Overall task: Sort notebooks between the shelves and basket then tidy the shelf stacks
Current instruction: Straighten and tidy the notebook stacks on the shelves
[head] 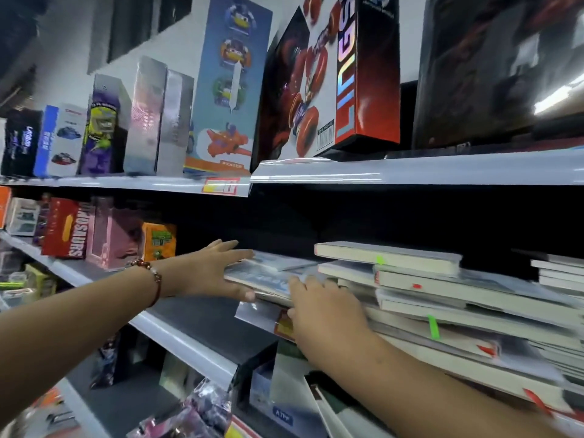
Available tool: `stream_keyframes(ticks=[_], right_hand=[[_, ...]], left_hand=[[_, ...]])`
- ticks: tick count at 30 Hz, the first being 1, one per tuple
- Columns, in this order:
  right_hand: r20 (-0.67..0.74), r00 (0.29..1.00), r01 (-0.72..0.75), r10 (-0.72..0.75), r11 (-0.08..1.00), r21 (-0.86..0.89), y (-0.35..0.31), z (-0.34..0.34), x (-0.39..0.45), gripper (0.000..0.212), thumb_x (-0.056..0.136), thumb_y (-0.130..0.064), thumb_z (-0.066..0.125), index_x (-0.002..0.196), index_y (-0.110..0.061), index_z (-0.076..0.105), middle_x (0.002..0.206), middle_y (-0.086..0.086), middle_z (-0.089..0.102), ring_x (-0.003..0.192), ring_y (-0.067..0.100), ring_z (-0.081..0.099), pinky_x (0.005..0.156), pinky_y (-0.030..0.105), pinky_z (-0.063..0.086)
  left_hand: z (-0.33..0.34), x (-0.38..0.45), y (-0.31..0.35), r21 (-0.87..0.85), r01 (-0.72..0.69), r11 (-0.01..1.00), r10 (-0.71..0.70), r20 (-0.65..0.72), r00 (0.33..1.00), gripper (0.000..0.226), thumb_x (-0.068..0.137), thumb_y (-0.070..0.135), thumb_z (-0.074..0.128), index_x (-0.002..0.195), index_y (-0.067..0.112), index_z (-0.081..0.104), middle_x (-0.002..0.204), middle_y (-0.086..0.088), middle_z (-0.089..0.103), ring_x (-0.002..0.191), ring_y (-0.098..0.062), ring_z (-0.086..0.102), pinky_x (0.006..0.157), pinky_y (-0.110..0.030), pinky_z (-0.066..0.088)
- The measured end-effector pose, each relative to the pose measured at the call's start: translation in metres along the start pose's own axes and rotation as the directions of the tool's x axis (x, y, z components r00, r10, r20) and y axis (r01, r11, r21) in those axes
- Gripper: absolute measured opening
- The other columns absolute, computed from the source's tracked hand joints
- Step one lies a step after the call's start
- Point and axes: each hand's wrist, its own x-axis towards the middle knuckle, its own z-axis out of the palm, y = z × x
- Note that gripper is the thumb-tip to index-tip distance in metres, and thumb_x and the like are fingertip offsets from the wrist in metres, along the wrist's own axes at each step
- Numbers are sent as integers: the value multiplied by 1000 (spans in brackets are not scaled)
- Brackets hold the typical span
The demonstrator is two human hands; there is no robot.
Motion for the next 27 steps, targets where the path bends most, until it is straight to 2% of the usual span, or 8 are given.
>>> stream_keyframes(ticks=[3,6,10,14,17,21,24,27], right_hand=[[-22,1000,2,-2,1000,13,-2,3,4,52,103,-30,45,150,-20,24,142,7,45,121,32,50,86,40,41],[2,999,-36,36,998,48,-6,3,9,50,105,-36,36,152,-26,21,146,1,41,121,30,50,84,39,41],[86,986,-152,143,982,113,-17,-7,16,51,103,-51,31,151,-35,23,153,-7,35,130,22,45,101,41,41],[142,969,-220,201,966,133,-28,-13,21,49,103,-54,30,150,-42,20,153,-14,31,135,16,39,109,39,36],[189,950,-278,250,951,138,-35,-12,24,54,102,-55,28,153,-47,10,161,-20,13,147,9,21,117,31,23],[205,924,-361,323,913,188,-38,-11,28,59,98,-62,30,152,-53,7,161,-27,2,149,-1,2,121,28,12],[253,901,-403,353,897,183,-41,-12,34,60,97,-63,33,151,-55,9,160,-30,3,148,-4,3,121,27,10],[256,890,-431,378,881,194,-40,-11,33,60,95,-65,35,148,-60,9,158,-34,0,146,-8,2,121,26,10]], left_hand=[[0,15,-21,-19,-47,999,47,1,999,114,54,97,54,151,55,12,166,12,-3,153,-19,-7,122,-54,13],[4,31,-37,-61,-140,988,140,-6,990,110,54,98,53,149,58,14,165,15,0,153,-17,4,122,-48,18],[5,47,-61,-163,-262,951,270,29,963,100,59,92,55,147,62,16,163,20,1,150,-11,14,114,-30,22],[7,68,-99,-372,-289,882,343,87,935,103,55,89,62,140,72,5,159,27,-3,148,-11,17,110,-28,26],[15,86,-113,-510,-306,804,418,119,901,101,54,88,69,134,77,8,158,25,15,141,-3,29,114,-28,30],[19,103,-111,-503,-399,767,503,85,860,108,45,94,64,136,71,11,146,30,20,130,5,38,106,-21,35],[18,111,-117,-461,-438,772,533,92,841,116,44,96,61,143,67,8,145,30,16,132,3,37,110,-25,34],[23,121,-136,-450,-464,763,553,82,829,109,43,100,56,137,75,5,152,35,3,146,-4,17,120,-36,24]])
